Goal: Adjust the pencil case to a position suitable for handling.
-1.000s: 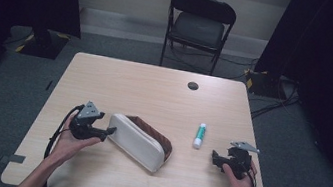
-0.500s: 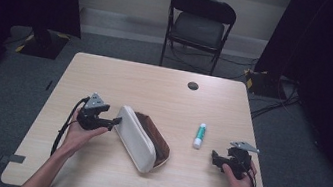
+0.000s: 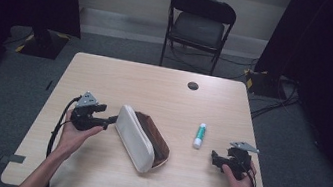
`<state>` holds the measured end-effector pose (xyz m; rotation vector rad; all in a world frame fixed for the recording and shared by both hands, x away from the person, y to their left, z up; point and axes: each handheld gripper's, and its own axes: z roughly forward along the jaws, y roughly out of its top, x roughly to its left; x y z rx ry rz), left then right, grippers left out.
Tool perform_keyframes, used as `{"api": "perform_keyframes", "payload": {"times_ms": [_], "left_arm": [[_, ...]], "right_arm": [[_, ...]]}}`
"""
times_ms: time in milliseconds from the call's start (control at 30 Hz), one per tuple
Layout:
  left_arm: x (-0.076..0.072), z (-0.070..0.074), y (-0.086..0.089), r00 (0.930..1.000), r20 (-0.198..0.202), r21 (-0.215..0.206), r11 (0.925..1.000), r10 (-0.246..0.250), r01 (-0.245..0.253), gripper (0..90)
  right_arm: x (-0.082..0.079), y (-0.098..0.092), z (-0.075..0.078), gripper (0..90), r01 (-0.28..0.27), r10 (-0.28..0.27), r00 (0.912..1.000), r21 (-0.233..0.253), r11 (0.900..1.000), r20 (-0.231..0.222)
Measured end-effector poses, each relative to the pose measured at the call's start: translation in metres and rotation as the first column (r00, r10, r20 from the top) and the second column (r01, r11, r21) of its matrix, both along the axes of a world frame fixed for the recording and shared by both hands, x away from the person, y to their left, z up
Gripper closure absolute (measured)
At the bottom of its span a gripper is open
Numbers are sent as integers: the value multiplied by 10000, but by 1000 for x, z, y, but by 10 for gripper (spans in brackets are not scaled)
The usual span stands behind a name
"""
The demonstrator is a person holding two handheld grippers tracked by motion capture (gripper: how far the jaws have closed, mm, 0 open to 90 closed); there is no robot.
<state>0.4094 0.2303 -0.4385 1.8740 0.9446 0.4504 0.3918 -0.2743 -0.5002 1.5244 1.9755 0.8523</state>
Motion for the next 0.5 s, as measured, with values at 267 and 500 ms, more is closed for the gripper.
{"api": "perform_keyframes", "payload": {"times_ms": [267, 500], "left_arm": [[-5, 26, -23, 9984, 286, -619, 9969, -478, 495, 251], [1, 30, -48, 9985, 44, -950, 9940, -540, 542, 225]], "right_arm": [[0, 0, 0, 113, 14, -14, 10000, 1, 10000, -8], [-1, 1, 0, 113, -93, 93, 10000, -2, 10000, -6]]}}
